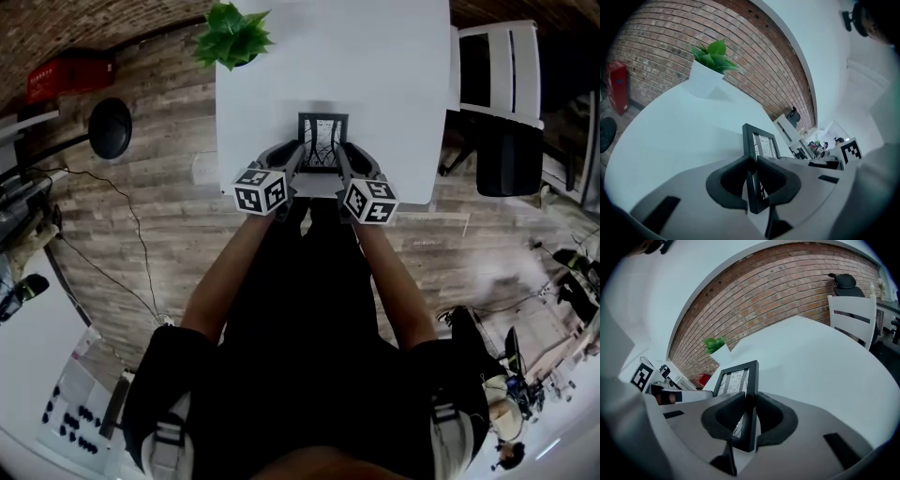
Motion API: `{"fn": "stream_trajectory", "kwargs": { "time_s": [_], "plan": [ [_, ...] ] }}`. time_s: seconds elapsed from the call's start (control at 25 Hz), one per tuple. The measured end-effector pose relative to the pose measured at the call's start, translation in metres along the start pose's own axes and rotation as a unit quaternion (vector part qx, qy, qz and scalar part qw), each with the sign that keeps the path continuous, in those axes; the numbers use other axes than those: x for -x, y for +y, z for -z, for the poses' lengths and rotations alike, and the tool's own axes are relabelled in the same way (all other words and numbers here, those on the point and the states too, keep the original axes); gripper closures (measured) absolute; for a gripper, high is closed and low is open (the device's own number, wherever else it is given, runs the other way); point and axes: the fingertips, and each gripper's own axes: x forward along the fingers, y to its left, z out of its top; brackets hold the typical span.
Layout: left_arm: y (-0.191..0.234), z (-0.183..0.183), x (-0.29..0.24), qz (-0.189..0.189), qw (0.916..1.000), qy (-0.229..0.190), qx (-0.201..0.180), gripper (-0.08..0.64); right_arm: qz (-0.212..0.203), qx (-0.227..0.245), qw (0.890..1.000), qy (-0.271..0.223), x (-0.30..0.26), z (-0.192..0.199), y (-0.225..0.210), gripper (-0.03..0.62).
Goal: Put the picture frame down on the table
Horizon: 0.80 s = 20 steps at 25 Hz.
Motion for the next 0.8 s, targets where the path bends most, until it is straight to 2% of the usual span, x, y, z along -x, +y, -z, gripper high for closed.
{"fn": "stream_trajectory", "kwargs": {
  "time_s": [0.4,0.8],
  "plan": [
    [0.013,0.01,-0.014,-0.004,0.9997,0.026,0.004,0.483,0.004,-0.001,1.0,0.02,-0.015,0.009,-0.01,0.52],
    [0.016,0.013,-0.018,-0.009,0.9994,0.034,0.006,0.483,0.008,-0.011,1.0,0.026,-0.02,0.013,-0.014,0.52]
  ]
}}
